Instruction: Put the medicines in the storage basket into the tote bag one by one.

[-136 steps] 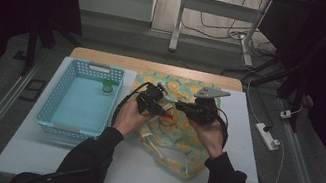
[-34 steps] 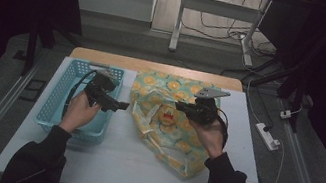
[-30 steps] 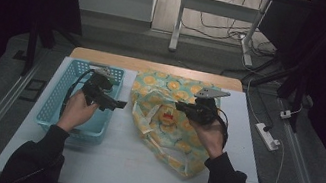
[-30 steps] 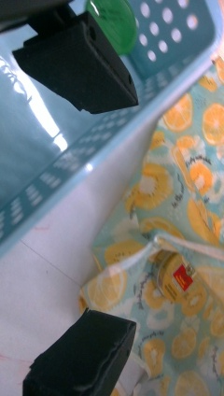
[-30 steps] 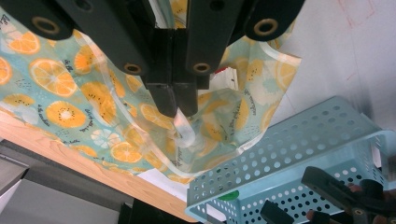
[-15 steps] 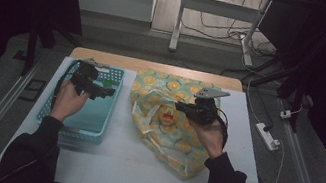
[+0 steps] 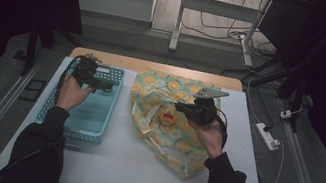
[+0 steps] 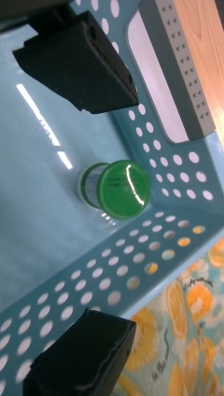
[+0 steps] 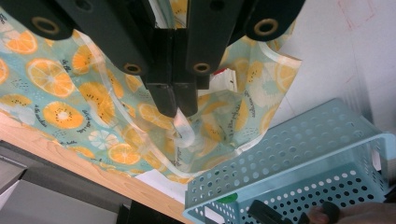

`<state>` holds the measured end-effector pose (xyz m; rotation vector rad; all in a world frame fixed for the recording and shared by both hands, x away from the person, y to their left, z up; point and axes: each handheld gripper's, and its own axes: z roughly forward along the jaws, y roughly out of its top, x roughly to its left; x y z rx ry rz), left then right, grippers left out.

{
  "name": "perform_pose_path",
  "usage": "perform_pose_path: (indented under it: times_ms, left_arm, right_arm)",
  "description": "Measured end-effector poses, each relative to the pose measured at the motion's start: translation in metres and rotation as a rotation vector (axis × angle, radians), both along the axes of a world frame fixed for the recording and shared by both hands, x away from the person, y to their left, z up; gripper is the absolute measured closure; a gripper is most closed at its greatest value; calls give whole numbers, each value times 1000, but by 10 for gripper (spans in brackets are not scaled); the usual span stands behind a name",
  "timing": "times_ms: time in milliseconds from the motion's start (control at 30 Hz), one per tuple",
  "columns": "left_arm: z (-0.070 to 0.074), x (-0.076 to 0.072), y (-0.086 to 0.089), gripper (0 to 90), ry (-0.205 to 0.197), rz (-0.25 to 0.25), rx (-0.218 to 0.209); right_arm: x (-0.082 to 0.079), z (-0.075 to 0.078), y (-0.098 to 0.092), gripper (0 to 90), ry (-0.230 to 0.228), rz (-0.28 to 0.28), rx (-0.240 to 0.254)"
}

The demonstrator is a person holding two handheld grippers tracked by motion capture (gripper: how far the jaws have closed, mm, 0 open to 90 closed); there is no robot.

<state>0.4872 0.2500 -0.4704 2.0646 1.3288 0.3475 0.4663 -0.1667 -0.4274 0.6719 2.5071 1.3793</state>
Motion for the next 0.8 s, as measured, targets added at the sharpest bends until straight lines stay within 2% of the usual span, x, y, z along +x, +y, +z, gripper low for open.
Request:
perform_pose_path:
  times_ms: [167,467,600,800]
  left_arm:
    - [-9,11,-5,0,29,-5,54]
    - [-20,28,-13,18,62,-8,79]
    - [-21,30,-17,118,55,1,128]
    - [-24,31,-15,342,89,5,121]
  right_arm:
    - [0,0,-1,900,1,-2,0]
    - [0,0,-1,900,0,0,3]
    - [0,0,-1,900,0,0,2]
    - [0,0,-1,900,-1,2,0]
